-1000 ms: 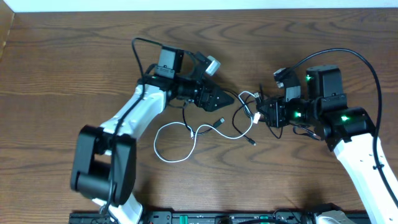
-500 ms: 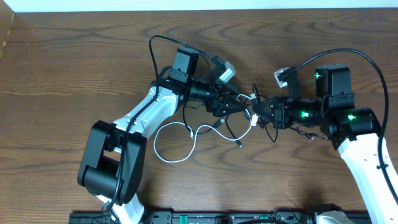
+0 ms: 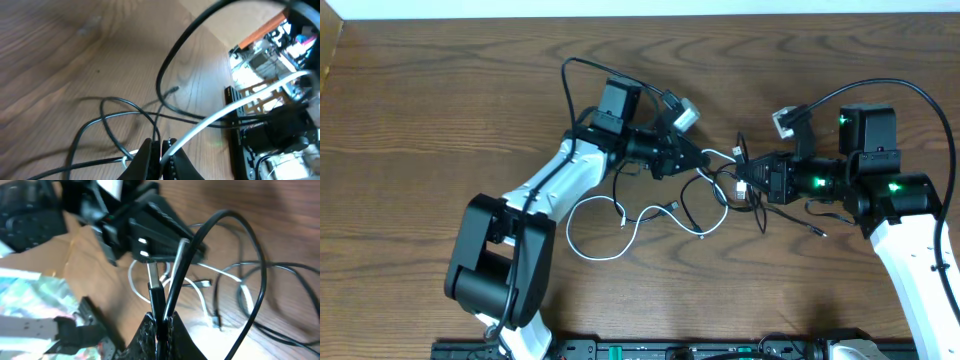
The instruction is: Untangle cables
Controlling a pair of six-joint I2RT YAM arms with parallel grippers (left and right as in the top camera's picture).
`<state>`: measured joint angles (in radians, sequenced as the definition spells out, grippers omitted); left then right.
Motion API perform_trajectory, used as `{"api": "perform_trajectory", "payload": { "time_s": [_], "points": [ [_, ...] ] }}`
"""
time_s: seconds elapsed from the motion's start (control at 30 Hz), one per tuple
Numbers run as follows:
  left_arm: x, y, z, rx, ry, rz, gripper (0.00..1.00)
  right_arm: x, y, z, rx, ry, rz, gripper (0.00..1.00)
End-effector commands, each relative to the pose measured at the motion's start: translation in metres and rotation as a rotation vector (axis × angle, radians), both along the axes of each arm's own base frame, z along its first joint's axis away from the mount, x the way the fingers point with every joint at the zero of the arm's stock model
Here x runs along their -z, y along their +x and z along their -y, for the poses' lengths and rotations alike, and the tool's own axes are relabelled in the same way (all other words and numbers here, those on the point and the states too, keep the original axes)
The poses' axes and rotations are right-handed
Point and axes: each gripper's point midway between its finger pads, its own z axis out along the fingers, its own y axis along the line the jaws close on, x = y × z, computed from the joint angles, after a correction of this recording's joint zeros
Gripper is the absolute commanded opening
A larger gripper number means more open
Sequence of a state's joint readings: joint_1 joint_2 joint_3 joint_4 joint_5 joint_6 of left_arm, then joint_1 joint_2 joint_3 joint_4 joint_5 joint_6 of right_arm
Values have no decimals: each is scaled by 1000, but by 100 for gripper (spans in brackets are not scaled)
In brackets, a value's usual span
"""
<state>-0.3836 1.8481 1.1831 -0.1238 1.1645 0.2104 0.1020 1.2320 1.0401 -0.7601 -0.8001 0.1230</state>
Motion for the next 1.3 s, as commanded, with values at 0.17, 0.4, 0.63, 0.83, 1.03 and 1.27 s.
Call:
{"api": "perform_trajectory", "payload": {
  "time_s": [0.17,0.4,0.63,0.83,1.03,1.27],
  "points": [
    [-46,24,-43,-99,-87,-8,8,34,15,58,258,-326,-39,4],
    [-97,26,-70,-174,-124,81,8,41,14,67,304,-372,-68,52],
    [-163,11,-77,-205,-192,190,8,35,7,26,73,-240,-18,86],
    [-210,-2,-81,-245,-254,238,8,40,15,0,-27,-184,12,99],
    [-226,-13,-83,-262,-271,238,8,64,33,-30,-103,-181,30,99],
    [-248,-26,-86,-273,-306,214,8,93,53,-74,-199,-167,103,99]
  ]
}}
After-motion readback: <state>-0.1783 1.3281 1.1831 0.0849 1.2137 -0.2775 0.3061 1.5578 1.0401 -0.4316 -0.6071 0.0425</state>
